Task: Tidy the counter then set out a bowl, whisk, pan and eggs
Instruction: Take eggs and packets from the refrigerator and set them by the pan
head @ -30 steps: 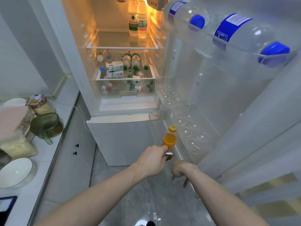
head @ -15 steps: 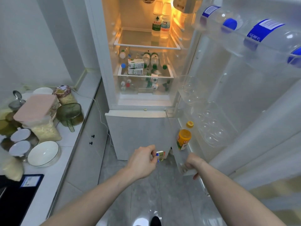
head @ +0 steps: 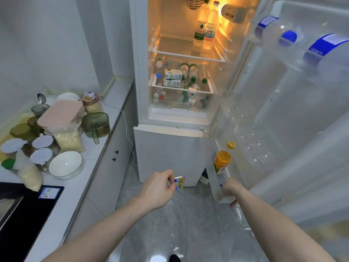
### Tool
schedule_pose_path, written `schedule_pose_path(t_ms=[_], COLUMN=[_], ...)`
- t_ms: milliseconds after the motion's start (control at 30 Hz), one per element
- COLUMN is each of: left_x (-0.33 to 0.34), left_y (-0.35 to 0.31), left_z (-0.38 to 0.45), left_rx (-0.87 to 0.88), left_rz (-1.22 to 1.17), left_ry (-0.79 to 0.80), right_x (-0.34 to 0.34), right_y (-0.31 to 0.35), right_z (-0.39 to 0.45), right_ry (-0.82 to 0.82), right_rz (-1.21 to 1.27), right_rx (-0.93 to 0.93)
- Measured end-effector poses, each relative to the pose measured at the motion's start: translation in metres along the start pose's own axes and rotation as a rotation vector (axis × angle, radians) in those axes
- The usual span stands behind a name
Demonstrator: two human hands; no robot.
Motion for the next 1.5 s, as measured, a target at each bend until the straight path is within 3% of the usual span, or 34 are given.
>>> schedule_pose_path(t_ms=[100,233,367,533,667,1067,1367,1500], left_x=[-0.002,-0.004,0.0,0.016,0.032,0.066,0.142,0.181], left_y=[0.0,-0.003,-0.003,-0.003,0.007,0.023,0.009,0.002], left_z=[-0.004,-0.007,-0.017,-0.053,-0.098,-0.326,-0.535,-0.617], left_rx=[-0.023,-0.075,-0.136,-0.285,-0.416,-0.747,-0.914,-0.979], left_rz=[-0.025,-0.104,-0.238,-0.4,-0.561,-0.811,-1.041,-1.067], left_ry=[-0.03,-0.104,-0.19,-0.302,-0.414,-0.954,-1.384,-1.492], right_x=[0.006,0.022,0.029,0.024,0.047,0.216,0.382,0.449], right_y=[-0.004,-0.014,-0.009,0.032,0.065,0.133,0.102,0.069], right_z=[-0.003,-0.021,-0.049,-0.072,-0.083,-0.194,-0.345,-0.397], right_ry=[-0.16,-0.491,-0.551,-0.287,-0.056,0.527,0.842,0.951], right_rz=[0.059,0.267,0.414,0.338,0.205,-0.237,-0.498,-0.579], right_rx=[-0.113,-0.4,-0.68,-0.957,-1.072,-1.319,-1.431,-1.441])
Point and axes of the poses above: each hand's wrist, its own z-axis towards the middle knuckle, its own x-axis out of the palm, y = z × x, the point moved 3 cm from there along z, towards the middle knuckle, and after that the axes turned 15 degrees about y, right-handed, at the moved point
